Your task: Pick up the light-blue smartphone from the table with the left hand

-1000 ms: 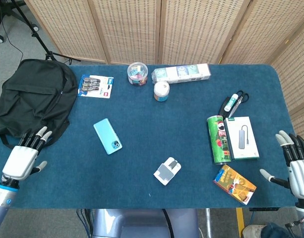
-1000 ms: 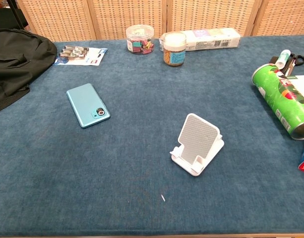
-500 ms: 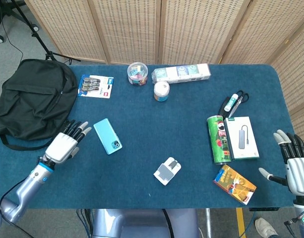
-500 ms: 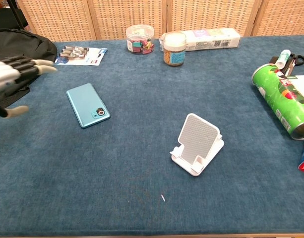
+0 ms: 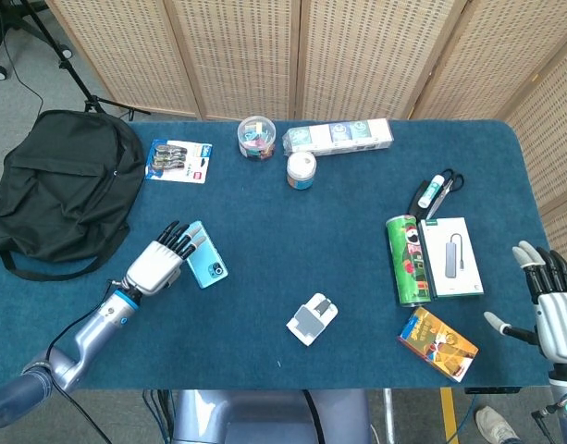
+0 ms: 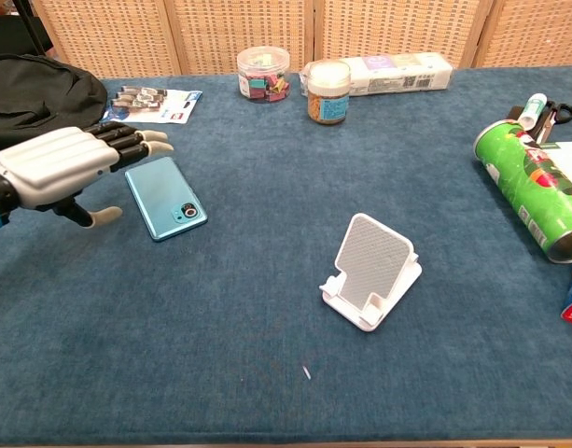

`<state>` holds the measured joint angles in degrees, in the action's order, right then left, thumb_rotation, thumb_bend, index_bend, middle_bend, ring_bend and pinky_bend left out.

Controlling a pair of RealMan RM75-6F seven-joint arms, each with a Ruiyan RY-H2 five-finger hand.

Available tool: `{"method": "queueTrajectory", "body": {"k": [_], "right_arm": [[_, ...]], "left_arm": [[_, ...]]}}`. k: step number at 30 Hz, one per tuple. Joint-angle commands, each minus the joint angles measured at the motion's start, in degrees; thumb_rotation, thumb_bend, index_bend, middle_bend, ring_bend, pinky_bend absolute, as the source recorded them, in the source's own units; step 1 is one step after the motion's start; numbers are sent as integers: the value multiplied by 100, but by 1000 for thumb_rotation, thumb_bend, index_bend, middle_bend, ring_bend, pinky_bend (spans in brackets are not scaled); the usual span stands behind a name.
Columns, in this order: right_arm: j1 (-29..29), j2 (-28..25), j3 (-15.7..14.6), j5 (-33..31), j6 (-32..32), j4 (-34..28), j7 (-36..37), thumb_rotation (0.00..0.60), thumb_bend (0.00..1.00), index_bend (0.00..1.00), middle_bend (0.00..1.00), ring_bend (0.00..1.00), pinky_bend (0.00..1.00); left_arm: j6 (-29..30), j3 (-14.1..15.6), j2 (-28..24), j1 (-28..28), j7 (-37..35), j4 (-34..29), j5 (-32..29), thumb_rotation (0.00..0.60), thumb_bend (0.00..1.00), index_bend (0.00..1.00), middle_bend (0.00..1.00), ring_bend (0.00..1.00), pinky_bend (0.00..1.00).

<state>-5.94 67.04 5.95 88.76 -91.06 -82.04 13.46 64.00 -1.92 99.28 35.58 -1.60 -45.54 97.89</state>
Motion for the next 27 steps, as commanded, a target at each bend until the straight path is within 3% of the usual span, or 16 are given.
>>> {"method": "queueTrajectory", "body": {"k": [1,22,27], "right_arm": [[3,-9,13,-15,1,0,17,600,0,0,0,0,0],[9,-20,31,-34,50,-6,64,600,0,0,0,0,0],[7,-14,24,-33,70,-3,50,600,0,0,0,0,0]], "left_arm": [[-38,55,108,76,-57,139,-35,600,377,0,0,0,0],[-179,160,489,349,-41,636,-301,600,377,0,0,0,0],[-208,181,583,392,-106,753,-348,600,428,31,0,0,0]]}}
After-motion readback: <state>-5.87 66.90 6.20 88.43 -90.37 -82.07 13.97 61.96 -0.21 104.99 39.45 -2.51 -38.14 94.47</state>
